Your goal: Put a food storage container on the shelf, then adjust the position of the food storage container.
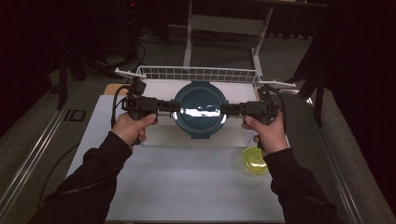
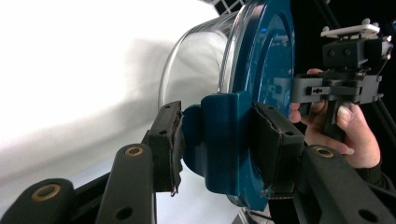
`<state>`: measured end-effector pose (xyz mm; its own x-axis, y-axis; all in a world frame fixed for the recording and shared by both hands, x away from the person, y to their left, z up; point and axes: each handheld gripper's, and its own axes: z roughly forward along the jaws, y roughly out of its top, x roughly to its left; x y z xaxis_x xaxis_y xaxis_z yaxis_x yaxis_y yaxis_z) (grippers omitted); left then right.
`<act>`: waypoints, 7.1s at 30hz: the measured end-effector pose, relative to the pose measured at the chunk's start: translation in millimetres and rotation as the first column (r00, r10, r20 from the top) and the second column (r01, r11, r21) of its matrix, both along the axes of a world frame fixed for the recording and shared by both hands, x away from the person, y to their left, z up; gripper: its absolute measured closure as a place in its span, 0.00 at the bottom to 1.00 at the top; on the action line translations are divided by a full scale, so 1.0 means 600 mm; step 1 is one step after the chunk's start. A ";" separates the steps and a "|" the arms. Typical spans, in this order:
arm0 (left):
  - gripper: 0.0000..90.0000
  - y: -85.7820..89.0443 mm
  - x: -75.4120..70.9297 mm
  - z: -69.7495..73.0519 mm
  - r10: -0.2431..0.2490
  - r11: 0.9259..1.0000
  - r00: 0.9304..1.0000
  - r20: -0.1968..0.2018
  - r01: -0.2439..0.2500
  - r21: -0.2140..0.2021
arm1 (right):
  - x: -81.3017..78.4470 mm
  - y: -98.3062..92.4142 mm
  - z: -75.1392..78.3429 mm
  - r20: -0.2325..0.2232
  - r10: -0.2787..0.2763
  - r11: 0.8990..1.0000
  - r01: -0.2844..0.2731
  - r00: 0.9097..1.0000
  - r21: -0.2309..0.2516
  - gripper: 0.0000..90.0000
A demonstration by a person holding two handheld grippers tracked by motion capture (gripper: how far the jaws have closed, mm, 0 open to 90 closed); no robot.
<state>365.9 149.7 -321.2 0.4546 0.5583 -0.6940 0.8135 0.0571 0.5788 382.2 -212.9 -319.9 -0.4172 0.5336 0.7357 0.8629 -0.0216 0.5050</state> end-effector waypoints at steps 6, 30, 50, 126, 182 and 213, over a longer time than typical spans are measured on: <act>0.63 0.001 0.025 0.014 0.014 1.000 1.000 -0.003 -0.014 -0.021 | 0.028 0.002 0.021 0.005 -0.009 1.000 0.009 1.000 -0.005 0.63; 0.59 0.000 0.098 -0.006 0.050 0.997 0.998 -0.039 -0.053 -0.062 | 0.100 0.007 0.028 -0.070 -0.080 0.996 0.076 0.994 -0.055 0.68; 0.46 0.013 0.055 0.010 0.092 0.996 0.990 0.106 -0.092 -0.001 | 0.068 0.017 0.047 0.112 -0.064 0.985 0.081 0.992 -0.155 0.54; 0.03 0.001 -0.251 -0.217 -0.104 0.979 0.815 0.571 -0.017 0.203 | -0.136 0.014 -0.095 0.434 0.076 0.988 -0.008 0.898 -0.157 0.23; 0.03 0.022 -0.265 -0.227 -0.045 0.993 0.701 0.712 -0.047 0.109 | -0.126 -0.248 -0.343 0.332 -0.078 0.866 0.229 0.940 -0.444 1.00; 0.03 0.020 -0.270 -0.226 -0.054 0.991 0.694 0.718 -0.049 0.122 | -0.130 -0.186 -0.338 0.309 0.051 0.893 0.095 0.950 -0.439 1.00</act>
